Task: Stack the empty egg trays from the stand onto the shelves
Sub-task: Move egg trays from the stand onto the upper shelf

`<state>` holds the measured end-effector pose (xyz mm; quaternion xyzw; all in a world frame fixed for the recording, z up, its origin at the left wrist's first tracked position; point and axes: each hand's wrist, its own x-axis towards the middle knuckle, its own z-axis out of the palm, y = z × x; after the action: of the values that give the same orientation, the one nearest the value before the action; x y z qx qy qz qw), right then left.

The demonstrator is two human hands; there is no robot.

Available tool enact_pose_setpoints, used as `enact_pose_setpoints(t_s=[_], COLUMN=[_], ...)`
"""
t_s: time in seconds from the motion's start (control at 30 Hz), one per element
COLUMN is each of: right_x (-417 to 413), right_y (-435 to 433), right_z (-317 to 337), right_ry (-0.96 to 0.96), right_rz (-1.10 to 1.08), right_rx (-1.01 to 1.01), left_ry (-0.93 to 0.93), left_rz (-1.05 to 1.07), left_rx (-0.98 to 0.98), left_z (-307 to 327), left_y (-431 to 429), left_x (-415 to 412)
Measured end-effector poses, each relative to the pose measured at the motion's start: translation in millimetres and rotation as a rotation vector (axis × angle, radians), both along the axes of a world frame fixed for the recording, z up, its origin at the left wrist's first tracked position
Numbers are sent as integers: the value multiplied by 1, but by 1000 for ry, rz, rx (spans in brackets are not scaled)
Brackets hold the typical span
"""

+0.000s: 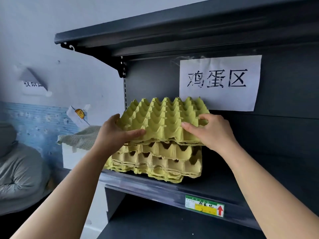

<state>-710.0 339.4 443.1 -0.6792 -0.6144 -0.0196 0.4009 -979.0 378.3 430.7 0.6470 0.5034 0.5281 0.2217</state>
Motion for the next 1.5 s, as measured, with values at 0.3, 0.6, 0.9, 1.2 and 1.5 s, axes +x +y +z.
enact_pose_setpoints(t_s=[0.3, 0.6, 0.9, 1.2, 1.5], right_x=[-21, -24, -32, 8, 124], right_y=[-4, -11, -37, -115, -234], right_z=[-4, -13, -10, -41, -103], right_ry=[-78, -124, -226, -286, -268], right_rz=[-99, -127, -137, -212, -448], right_rx=[-99, -109, 48, 78, -8], left_ry=[55, 175, 417, 432, 467], left_rz=[-72, -79, 131, -166, -494], left_rx=[-77, -110, 371, 659, 588], left_z=[-18, -21, -18, -55, -112], left_y=[29, 28, 5, -57, -140], left_x=[-15, -18, 5, 98, 247])
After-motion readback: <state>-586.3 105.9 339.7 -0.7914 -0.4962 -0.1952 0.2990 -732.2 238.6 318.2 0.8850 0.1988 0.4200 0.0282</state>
